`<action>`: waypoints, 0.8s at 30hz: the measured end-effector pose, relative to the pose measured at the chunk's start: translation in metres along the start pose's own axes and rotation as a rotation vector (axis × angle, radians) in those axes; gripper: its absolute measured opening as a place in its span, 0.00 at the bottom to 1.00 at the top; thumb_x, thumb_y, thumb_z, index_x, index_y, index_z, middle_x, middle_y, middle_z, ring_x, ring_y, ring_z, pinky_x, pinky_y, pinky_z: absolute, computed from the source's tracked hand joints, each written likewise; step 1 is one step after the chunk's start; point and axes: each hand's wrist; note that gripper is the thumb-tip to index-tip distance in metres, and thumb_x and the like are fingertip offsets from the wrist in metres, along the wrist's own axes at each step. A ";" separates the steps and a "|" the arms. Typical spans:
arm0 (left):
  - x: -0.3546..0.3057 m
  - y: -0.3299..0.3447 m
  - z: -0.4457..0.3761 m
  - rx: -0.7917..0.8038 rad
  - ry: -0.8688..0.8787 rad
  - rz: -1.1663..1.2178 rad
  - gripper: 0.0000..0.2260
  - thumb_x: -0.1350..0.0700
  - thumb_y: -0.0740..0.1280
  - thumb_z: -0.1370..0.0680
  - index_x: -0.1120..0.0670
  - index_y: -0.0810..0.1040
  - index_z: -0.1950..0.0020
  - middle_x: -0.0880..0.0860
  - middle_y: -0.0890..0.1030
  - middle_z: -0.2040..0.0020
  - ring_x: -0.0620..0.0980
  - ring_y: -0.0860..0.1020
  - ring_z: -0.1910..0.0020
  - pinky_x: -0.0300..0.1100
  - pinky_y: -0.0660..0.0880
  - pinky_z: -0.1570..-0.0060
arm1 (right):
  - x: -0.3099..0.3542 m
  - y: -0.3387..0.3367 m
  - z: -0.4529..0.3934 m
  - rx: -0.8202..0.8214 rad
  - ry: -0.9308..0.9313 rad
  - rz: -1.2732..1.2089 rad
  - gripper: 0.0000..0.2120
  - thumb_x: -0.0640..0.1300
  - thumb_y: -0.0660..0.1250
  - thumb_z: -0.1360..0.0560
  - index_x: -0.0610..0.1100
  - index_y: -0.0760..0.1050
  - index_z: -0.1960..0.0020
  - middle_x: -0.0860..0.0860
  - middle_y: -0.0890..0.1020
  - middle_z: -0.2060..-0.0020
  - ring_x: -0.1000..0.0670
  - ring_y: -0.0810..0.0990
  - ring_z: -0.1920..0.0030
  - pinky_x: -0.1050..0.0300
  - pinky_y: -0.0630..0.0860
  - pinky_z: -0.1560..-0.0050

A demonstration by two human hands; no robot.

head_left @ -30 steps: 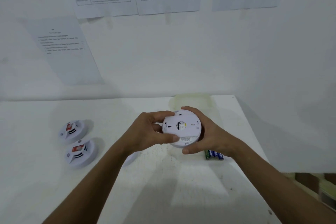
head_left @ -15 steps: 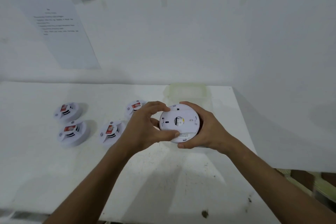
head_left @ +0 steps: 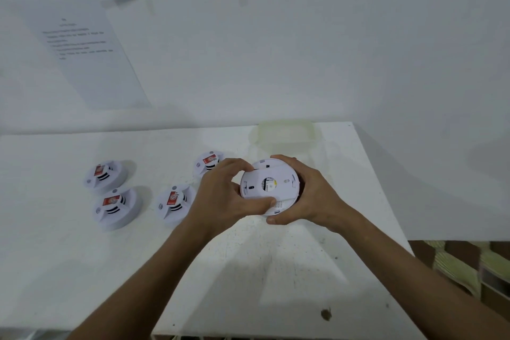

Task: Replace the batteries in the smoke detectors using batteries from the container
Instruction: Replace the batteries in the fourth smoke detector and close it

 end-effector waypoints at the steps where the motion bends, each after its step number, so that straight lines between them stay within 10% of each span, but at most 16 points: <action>1: 0.002 0.000 0.000 -0.014 -0.019 -0.007 0.25 0.42 0.81 0.41 0.47 0.77 0.49 0.39 0.76 0.52 0.40 0.79 0.56 0.33 0.79 0.69 | 0.000 0.004 -0.001 -0.012 -0.002 0.001 0.44 0.36 0.85 0.46 0.49 0.73 0.33 0.58 0.81 0.43 0.52 0.79 0.41 0.57 0.81 0.47; 16: 0.016 -0.003 -0.014 0.185 0.016 -0.091 0.31 0.39 0.78 0.37 0.49 0.78 0.37 0.43 0.76 0.40 0.43 0.78 0.49 0.30 0.78 0.61 | -0.010 -0.007 -0.005 -0.055 -0.006 0.024 0.44 0.34 0.85 0.44 0.56 0.72 0.34 0.55 0.81 0.41 0.54 0.78 0.40 0.62 0.79 0.45; 24: 0.032 -0.014 0.005 -0.103 -0.040 -0.292 0.30 0.43 0.79 0.37 0.60 0.81 0.43 0.53 0.82 0.44 0.47 0.79 0.52 0.31 0.74 0.54 | -0.016 -0.028 0.006 -0.026 0.046 -0.039 0.45 0.31 0.83 0.43 0.56 0.71 0.32 0.59 0.81 0.42 0.56 0.79 0.40 0.58 0.82 0.50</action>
Point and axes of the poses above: each hand's wrist, its own z-axis away from the middle knuckle, its own y-axis out of the palm, x = y × z
